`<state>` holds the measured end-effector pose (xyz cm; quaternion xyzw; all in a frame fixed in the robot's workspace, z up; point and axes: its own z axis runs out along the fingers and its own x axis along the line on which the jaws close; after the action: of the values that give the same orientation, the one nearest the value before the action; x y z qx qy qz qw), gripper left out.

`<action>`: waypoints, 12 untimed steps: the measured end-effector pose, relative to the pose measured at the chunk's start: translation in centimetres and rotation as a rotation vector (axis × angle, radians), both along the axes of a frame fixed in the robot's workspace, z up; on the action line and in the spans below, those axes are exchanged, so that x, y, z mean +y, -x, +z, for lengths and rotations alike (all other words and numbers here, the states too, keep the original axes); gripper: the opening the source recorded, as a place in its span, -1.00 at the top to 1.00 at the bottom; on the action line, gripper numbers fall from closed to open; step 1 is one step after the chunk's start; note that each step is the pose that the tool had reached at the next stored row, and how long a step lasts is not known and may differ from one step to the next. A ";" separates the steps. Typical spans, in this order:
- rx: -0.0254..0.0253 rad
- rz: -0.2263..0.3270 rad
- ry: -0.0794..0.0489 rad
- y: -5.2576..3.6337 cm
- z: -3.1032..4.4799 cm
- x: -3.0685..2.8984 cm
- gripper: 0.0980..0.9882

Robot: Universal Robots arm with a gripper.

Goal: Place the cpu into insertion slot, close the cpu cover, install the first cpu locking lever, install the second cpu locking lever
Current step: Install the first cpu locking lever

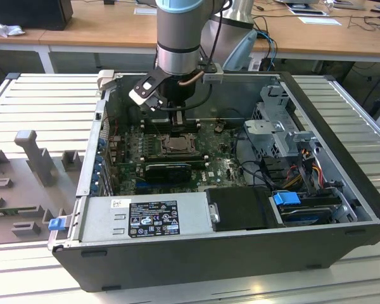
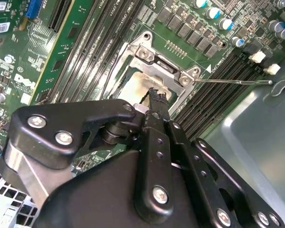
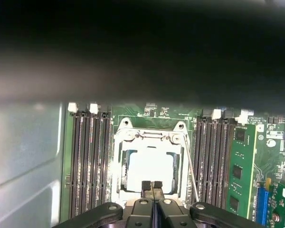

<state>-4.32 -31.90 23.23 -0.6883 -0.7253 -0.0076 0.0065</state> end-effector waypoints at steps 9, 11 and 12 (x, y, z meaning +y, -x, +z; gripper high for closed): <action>0.0000 0.000 0.003 0.00 1.66 0.00 0.98; 0.0000 0.000 0.003 0.00 2.03 0.00 0.98; 0.0000 0.000 0.003 0.00 2.16 0.00 0.98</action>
<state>-4.32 -31.89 25.38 -0.6883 -0.7253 -0.0065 0.0054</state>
